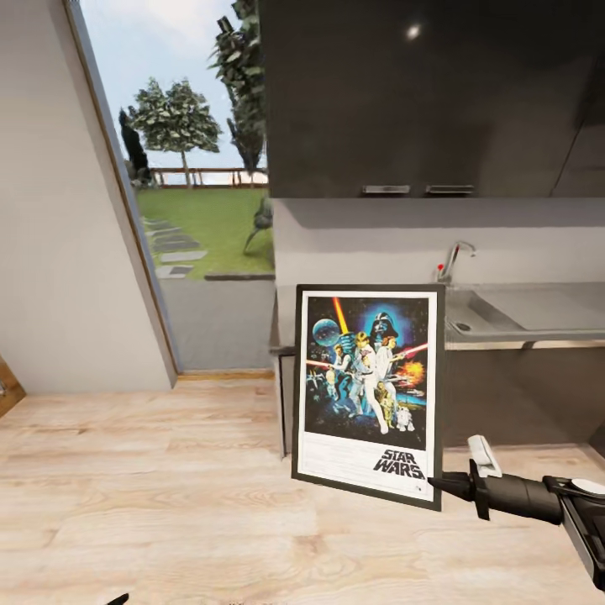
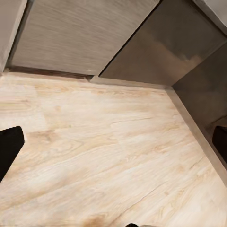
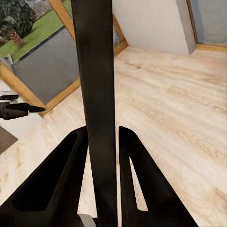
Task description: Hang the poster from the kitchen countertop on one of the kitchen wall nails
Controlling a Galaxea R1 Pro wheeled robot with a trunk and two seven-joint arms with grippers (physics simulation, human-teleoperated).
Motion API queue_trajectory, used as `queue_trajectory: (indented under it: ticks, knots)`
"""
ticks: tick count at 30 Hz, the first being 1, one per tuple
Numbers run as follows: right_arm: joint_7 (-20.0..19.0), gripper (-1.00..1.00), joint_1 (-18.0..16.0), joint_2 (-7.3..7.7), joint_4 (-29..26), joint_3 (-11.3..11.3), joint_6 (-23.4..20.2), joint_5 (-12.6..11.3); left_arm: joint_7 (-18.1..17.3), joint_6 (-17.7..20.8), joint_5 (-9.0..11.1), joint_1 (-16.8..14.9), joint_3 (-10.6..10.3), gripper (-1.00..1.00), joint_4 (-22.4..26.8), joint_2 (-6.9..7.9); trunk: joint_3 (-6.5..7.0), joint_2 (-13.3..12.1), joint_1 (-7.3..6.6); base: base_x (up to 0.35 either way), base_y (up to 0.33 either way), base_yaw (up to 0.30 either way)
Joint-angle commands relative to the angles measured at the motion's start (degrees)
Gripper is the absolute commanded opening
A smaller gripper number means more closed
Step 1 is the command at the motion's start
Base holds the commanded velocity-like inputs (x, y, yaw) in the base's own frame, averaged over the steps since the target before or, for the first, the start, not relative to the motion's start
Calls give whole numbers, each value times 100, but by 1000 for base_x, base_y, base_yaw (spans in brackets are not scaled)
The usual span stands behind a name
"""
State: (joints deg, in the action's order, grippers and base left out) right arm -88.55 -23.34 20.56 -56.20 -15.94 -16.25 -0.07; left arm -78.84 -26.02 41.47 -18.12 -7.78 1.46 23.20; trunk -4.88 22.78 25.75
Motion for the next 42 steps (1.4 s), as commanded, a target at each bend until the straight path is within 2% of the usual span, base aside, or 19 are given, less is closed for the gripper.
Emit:
queue_trajectory:
  ticks: [1, 9, 26, 29, 31, 32, 33, 35, 38, 42]
  knots:
    - [-31, -100, -4, 1, -3, -5, -72, -2, -8, -35, 48, -7, -48, 100, -4, 0, -18, 14, 4, 0, 289, 239]
    - [-31, -100, -4, 1, -1, -5, -72, -2, -8, -35, 50, -7, -48, 100, -1, 0, -55, 14, 4, 16, 291, 239]
    - [-31, -100, -4, 1, -3, -3, -72, -2, 23, -28, 53, -7, -48, 100, -5, 7, -134, 14, 4, 196, 265, 239]
    - [-31, -100, -4, 1, -3, -5, -72, -2, 361, -28, 51, -7, -54, 100, -5, -30, -148, 14, 4, 211, 265, 239]
    - [-31, -100, -4, 1, -3, -11, -72, -2, 1073, -28, 48, -7, -62, 100, 3, -154, -157, 14, 4, 226, 250, 239]
    - [-31, -100, -4, 1, -3, -15, -72, -2, 1266, -26, 46, -7, -66, 100, 5, -179, -162, 14, 4, 233, 247, 239]
    - [-31, -100, -4, 1, -4, -21, -72, -2, 1619, -23, 41, -7, -72, 100, 7, -216, -167, 14, 4, 238, 249, 239]
    - [-31, -100, -4, 1, -5, -26, -72, -3, 1974, -18, 35, -7, -77, 100, 10, -246, -176, 14, 4, 241, 253, 239]
    - [-31, -100, -4, 1, -4, -29, -72, -5, 2149, 22, 32, -7, -76, 100, 15, -259, -190, 14, 4, 244, 257, 239]
    - [-31, -100, -4, 1, -4, -38, -72, -9, 2277, 301, 26, -7, -85, 100, 24, -269, -208, 14, 4, 246, 261, 239]
